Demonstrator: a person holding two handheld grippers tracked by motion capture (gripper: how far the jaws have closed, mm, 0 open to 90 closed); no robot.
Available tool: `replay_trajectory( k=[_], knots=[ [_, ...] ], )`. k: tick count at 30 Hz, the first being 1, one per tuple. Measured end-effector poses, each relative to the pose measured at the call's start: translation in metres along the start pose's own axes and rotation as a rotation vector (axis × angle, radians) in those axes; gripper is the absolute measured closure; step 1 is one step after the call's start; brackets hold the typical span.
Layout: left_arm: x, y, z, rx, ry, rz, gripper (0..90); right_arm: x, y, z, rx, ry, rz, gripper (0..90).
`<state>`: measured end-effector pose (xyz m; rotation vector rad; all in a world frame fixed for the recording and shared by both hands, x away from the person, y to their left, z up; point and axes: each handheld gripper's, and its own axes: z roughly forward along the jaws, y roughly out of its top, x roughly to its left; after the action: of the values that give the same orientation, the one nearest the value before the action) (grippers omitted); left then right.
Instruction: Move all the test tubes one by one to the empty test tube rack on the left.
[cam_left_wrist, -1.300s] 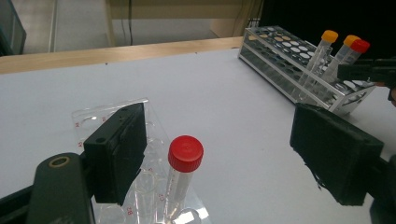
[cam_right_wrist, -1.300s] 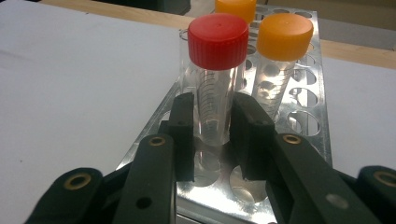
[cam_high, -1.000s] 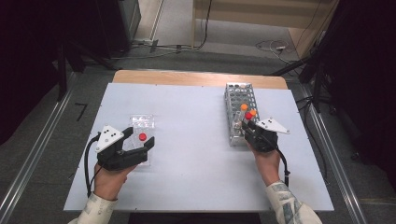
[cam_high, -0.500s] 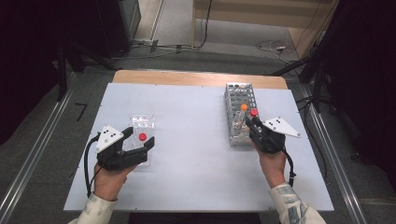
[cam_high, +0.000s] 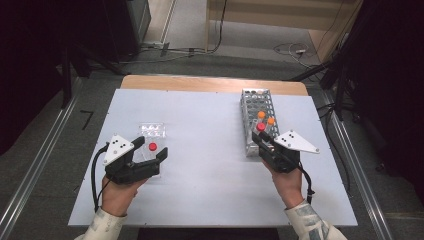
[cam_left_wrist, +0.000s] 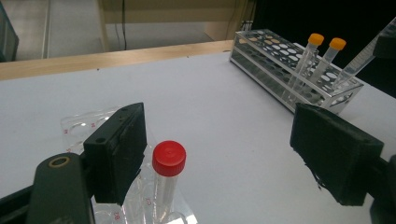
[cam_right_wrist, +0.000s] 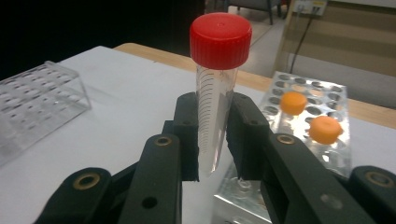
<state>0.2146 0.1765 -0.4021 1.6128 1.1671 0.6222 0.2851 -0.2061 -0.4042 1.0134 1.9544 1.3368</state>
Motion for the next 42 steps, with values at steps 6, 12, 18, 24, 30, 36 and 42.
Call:
replay_trajectory(
  k=[6,12,18,24,30,36,42],
  knots=[
    [-0.005,0.000,0.001,0.004,-0.015,0.011,17.6,0.017,-0.002,0.004,0.025,0.066,-0.019,72.1],
    [-0.012,0.001,0.002,0.009,-0.036,0.020,14.5,0.029,-0.006,0.009,0.048,0.110,-0.034,72.1],
    [-0.018,0.000,0.004,0.019,-0.056,0.034,14.5,0.040,-0.010,0.013,0.070,0.150,-0.053,72.1],
    [-0.027,-0.001,0.007,0.020,-0.075,0.053,15.0,0.052,-0.013,0.018,0.087,0.183,-0.068,72.1],
    [-0.036,-0.002,0.008,0.008,-0.094,0.061,16.1,0.065,-0.016,0.021,0.102,0.218,-0.087,72.1],
    [-0.050,-0.002,0.012,0.004,-0.132,0.086,20.3,0.083,-0.021,0.027,0.129,0.275,-0.108,72.1],
    [-0.063,-0.004,0.019,0.012,-0.171,0.111,27.1,0.102,-0.024,0.032,0.147,0.334,-0.141,72.1]
  ],
)
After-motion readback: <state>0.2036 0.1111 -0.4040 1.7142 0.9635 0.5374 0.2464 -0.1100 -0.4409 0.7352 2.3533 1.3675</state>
